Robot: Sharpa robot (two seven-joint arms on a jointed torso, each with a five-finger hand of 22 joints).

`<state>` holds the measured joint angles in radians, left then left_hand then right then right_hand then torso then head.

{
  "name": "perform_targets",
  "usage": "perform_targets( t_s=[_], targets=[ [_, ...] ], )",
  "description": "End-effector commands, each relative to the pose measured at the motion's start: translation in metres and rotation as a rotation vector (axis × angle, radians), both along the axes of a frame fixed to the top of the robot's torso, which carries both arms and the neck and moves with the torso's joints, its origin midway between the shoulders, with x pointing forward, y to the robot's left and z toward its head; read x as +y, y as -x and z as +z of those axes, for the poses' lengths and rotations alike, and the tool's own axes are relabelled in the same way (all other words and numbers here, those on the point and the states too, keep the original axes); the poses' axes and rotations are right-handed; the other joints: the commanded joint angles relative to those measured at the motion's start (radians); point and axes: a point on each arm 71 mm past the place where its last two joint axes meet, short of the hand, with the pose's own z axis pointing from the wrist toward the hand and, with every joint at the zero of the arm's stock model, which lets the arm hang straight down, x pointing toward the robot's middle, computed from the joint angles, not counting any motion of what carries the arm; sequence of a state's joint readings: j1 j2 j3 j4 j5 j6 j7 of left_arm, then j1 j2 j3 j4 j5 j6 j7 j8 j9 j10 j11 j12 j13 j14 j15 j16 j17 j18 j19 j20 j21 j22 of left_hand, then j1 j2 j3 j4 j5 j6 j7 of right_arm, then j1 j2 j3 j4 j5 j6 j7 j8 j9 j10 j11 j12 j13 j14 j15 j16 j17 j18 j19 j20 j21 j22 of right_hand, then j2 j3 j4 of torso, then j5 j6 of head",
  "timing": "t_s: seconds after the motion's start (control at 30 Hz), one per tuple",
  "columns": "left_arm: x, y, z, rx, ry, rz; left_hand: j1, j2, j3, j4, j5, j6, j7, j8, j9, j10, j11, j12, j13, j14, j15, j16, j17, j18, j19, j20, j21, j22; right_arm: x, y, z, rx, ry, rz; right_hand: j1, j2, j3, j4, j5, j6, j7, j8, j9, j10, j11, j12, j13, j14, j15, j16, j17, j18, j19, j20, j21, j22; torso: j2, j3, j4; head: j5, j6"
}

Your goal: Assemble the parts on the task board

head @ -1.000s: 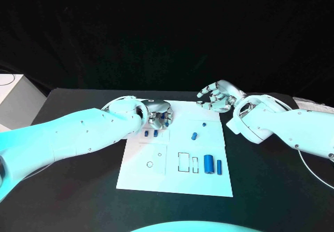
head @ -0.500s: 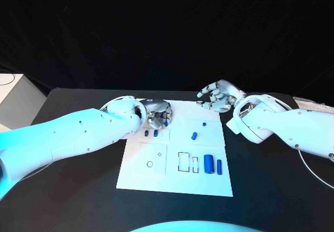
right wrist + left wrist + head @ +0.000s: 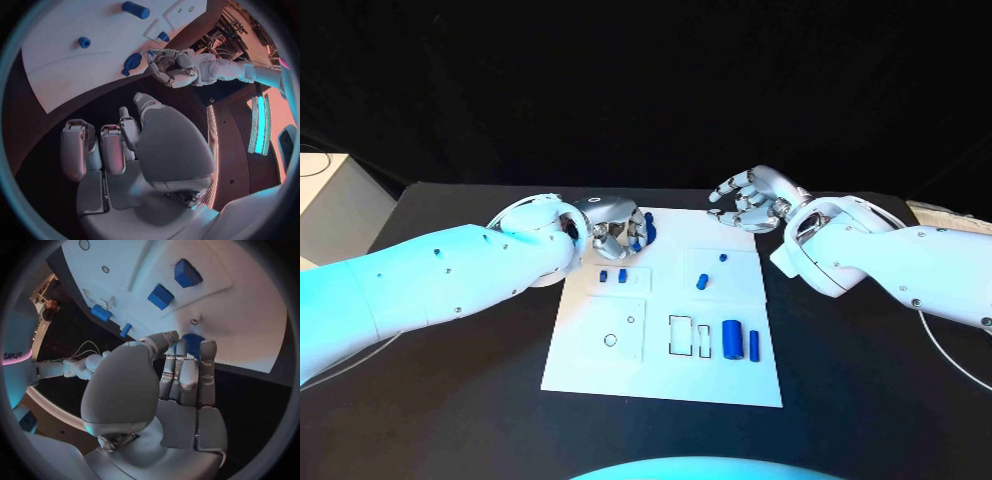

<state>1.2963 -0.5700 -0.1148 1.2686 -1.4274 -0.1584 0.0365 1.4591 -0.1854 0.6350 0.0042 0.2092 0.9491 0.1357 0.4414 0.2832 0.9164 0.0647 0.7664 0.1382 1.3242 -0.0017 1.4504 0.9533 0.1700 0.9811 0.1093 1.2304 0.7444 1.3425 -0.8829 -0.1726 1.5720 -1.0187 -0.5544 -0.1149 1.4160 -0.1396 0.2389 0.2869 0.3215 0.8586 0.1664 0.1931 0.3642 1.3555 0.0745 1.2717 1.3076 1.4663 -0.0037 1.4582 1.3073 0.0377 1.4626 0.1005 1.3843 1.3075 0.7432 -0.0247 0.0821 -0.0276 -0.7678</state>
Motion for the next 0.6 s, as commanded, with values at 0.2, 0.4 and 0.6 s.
perform_targets(
  t_s=[0.2,0.4,0.6],
  targets=[
    [0.014,0.004,0.008,0.027,0.039,0.021,-0.017,-0.007,-0.002,0.002,0.002,0.010,0.001,-0.010,0.005,0.014,0.002,-0.013,-0.003,0.006,0.002,0.002,-0.005,0.000,0.007,0.000,0.005,0.002,-0.001,0.001,0.000,-0.004,0.011,0.010,0.000,-0.005,0.005,0.000,0.003,-0.001,-0.001,0.003,-0.001,0.005,0.002,0.002,0.018,0.059,0.002,0.002,0.090,0.004,0.032,0.000,0.003,0.158,-0.001,-0.0002,0.0014,0.004,0.001],
    [0.024,0.002,0.007,0.037,0.029,0.042,-0.018,-0.007,-0.002,0.002,0.002,0.011,0.001,-0.010,0.005,0.014,0.002,-0.013,-0.004,0.006,0.003,0.002,-0.007,0.000,0.008,0.000,0.006,0.003,-0.001,0.001,0.000,-0.004,0.011,0.009,-0.004,-0.006,0.008,0.001,0.005,0.002,-0.002,0.005,-0.001,0.005,0.001,0.003,0.018,0.059,0.002,0.002,0.090,0.005,0.032,0.000,0.002,0.158,0.000,-0.0001,-0.0006,0.008,0.001],
    [0.029,0.000,0.003,0.055,0.010,0.058,-0.019,-0.006,-0.002,0.002,0.002,0.012,0.000,-0.010,0.006,0.016,0.001,-0.014,-0.004,0.006,0.002,0.002,-0.008,0.000,0.010,0.000,0.006,0.005,-0.001,0.001,0.000,-0.003,0.011,0.009,-0.004,-0.006,0.008,0.001,0.005,0.002,-0.002,0.005,-0.001,0.005,0.001,0.003,0.018,0.059,0.002,0.002,0.090,0.005,0.032,0.000,0.002,0.158,0.001,0.0000,-0.0001,0.010,0.002]
  ],
)
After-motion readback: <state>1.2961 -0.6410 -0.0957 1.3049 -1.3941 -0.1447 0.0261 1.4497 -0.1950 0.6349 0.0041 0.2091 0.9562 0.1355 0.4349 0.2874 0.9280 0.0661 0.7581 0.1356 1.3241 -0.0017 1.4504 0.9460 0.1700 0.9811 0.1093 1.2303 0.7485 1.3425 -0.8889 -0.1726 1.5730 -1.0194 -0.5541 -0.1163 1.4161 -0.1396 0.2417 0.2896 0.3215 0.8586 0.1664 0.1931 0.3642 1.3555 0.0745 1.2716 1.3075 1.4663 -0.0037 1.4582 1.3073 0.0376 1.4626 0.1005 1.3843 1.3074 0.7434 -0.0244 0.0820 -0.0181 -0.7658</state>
